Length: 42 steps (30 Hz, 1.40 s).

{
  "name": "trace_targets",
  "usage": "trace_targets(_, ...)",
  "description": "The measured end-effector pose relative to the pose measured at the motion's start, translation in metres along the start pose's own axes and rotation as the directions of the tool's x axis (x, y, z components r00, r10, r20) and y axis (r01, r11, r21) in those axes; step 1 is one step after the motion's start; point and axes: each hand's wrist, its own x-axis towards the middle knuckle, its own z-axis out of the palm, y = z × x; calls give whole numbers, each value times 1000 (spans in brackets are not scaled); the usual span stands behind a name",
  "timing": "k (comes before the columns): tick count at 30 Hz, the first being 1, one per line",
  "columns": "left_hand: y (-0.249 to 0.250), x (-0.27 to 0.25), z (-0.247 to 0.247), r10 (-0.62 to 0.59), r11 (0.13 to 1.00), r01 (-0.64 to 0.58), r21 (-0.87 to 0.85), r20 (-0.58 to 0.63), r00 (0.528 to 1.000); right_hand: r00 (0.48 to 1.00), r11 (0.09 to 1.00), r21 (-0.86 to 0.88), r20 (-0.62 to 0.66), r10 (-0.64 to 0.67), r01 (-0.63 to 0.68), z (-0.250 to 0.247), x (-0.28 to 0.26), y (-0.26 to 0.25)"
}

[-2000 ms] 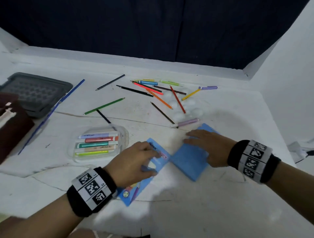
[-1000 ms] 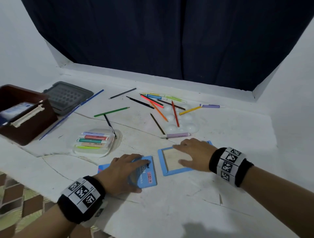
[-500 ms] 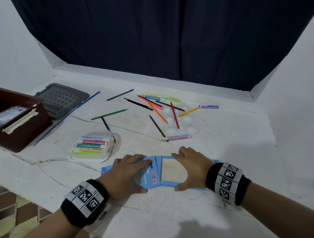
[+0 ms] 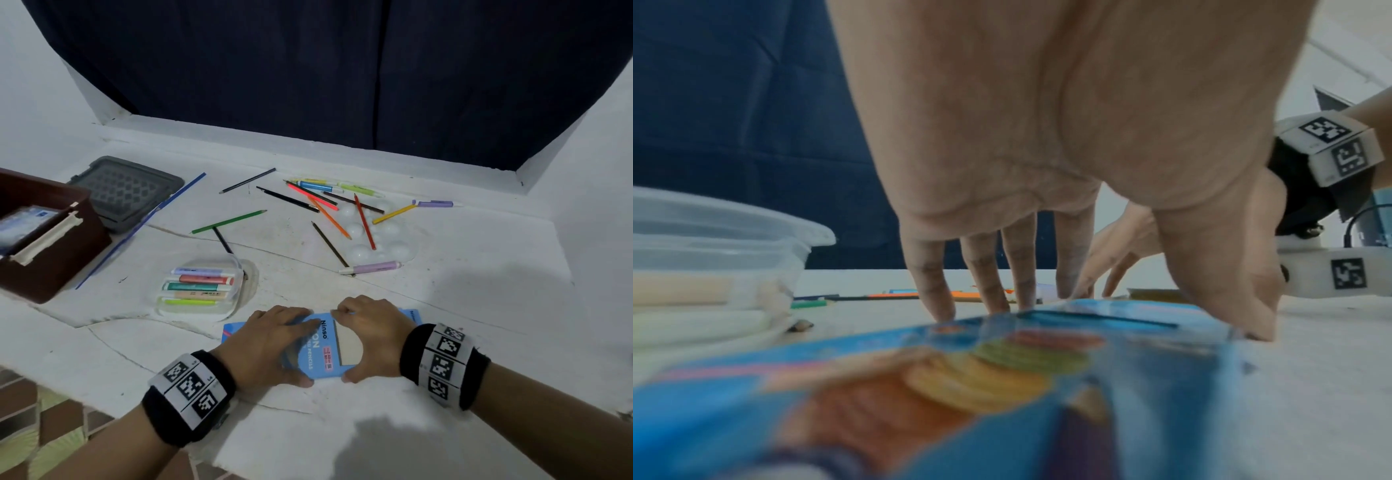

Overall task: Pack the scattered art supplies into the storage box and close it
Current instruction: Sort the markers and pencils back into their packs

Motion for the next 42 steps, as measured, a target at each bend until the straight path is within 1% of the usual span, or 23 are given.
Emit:
trace_targets(1, -3, -4, -4, 6, 999, -8, -47, -58, 998, 1000, 1000, 5, 1, 6, -6, 0, 1, -2)
trace_targets(2, -6, -9, -10, 7, 995, -21, -94, -148, 989, 1000, 1000, 13, -2, 4, -4, 0, 1, -3)
trace_targets(3, -11, -16, -17, -3, 991, -32, -131, -260, 966, 1000, 1000, 22, -14, -8, 8, 0, 1, -2)
trace_targets(4, -19, -24, -25, -30, 986, -36, -164, -380, 925, 999, 999, 28, -34, -28, 28, -1, 2, -2)
trace_targets(6, -40, -44, -40, -146, 974, 15, -225, -580, 801, 997, 997, 40, -50, -58, 60, -5, 5, -3)
trace_targets(7, -53, -54, -45, -220, 966, 70, -251, -642, 735, 997, 997, 50, -37, -65, 67, -8, 7, -5)
trace_targets(8, -67, -64, -50, -298, 949, 133, -287, -675, 675, 997, 995, 62, -25, -73, 74, -11, 10, -8)
trace_targets(9, -81, -73, -51, -384, 920, 194, -341, -675, 630, 996, 994, 71, -21, -85, 86, -13, 14, -10)
trace_targets(10, -94, -81, -52, -478, 874, 256, -412, -639, 603, 995, 993, 70, -18, -99, 100, -15, 19, -14)
trace_targets(11, -106, -87, -51, -568, 817, 318, -482, -575, 589, 993, 991, 63, -12, -115, 115, -16, 25, -17)
trace_targets(13, -127, -97, -49, -691, 702, 393, -594, -436, 576, 990, 988, 54, 2, -143, 143, -15, 36, -24)
trace_targets(17, -152, -99, -56, -803, 506, 401, -764, -246, 543, 980, 981, 18, 30, -195, 195, -18, 61, -40)
trace_targets(19, -157, -93, -59, -820, 401, 393, -828, -133, 556, 976, 977, -1, 32, -214, 214, -19, 75, -45)
trace_targets(21, -158, -87, -63, -792, 318, 361, -877, -36, 610, 975, 975, -28, 30, -220, 220, -19, 88, -50)
trace_targets(22, -159, -85, -64, -769, 308, 354, -883, -12, 639, 977, 976, -36, 21, -213, 214, -18, 94, -52)
trace_targets(23, -162, -83, -64, -754, 306, 350, -885, -1, 657, 980, 979, -38, 9, -200, 201, -18, 98, -53)
trace_targets(27, -180, -81, -60, -720, 269, 322, -908, 32, 693, 984, 984, 5, -24, -177, 178, -16, 110, -59)
trace_targets(29, -192, -82, -60, -693, 267, 329, -906, 57, 718, 985, 983, 51, -27, -173, 174, -16, 115, -62)
trace_targets(30, -199, -83, -59, -689, 269, 332, -904, 60, 722, 984, 982, 67, -23, -174, 176, -17, 117, -63)
trace_targets(36, -243, -91, -60, -710, 322, 272, -907, -41, 703, 976, 974, 62, -11, -218, 218, -17, 142, -67)
trace_targets(40, -263, -95, -63, -750, 335, 297, -894, -62, 659, 974, 971, 69, -21, -226, 227, -14, 155, -67)
trace_targets(41, -265, -96, -64, -758, 349, 320, -881, -65, 649, 974, 972, 73, -20, -224, 225, -14, 156, -68)
trace_targets(42, -268, -99, -66, -763, 386, 356, -851, -78, 641, 976, 973, 83, -16, -216, 217, -15, 157, -68)
